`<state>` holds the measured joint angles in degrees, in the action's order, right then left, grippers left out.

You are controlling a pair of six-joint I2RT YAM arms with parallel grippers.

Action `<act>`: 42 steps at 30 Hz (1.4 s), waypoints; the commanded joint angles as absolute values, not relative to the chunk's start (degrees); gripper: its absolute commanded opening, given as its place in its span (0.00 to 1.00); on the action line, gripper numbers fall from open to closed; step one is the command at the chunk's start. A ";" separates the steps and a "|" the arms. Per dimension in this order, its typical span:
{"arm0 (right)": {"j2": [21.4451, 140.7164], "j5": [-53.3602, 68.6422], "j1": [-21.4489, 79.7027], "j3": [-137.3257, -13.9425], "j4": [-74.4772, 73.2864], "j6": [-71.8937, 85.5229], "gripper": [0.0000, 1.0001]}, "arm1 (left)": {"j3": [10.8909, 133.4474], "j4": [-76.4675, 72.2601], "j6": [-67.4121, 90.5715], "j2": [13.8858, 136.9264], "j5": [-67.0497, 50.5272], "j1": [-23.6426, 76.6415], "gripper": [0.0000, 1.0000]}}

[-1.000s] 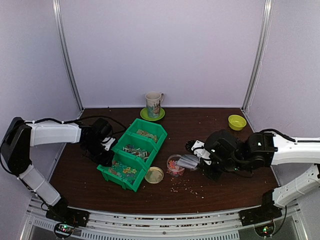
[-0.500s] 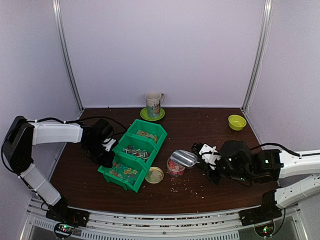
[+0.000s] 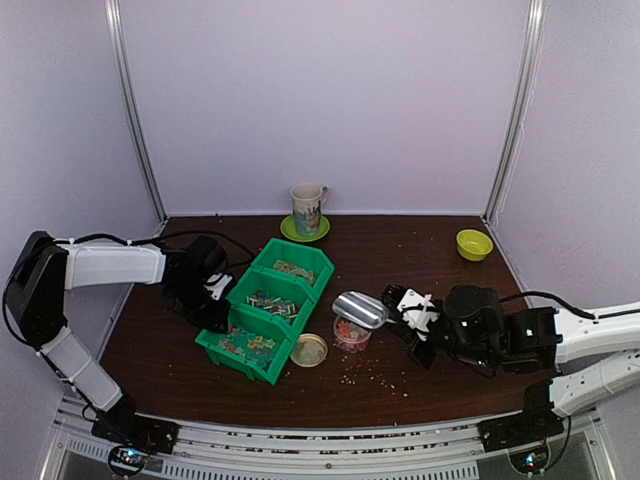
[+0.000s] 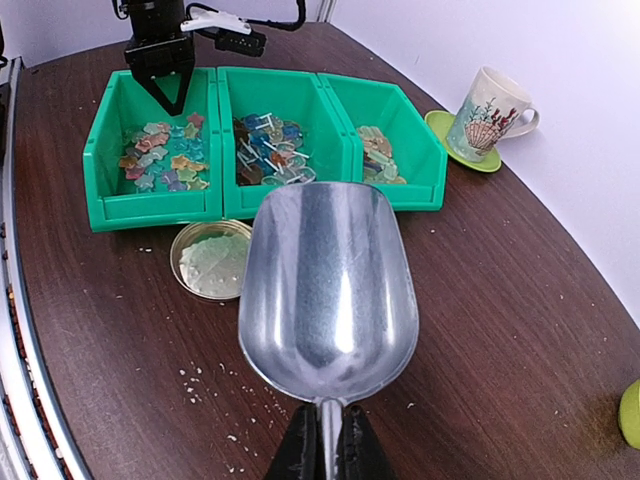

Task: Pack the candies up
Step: Place the fake candies in the packing box, then adjust the plate at the center of the board.

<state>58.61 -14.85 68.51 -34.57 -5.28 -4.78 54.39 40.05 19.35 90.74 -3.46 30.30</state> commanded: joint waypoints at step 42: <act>59.85 -15.90 68.93 -41.24 -6.59 -5.40 0.00 | 82.02 42.99 20.12 105.61 -9.11 24.95 0.47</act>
<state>59.53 -15.68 68.51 -39.20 -6.66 -6.00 80.03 43.24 19.70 103.50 -8.03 25.08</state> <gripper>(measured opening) 0.073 0.483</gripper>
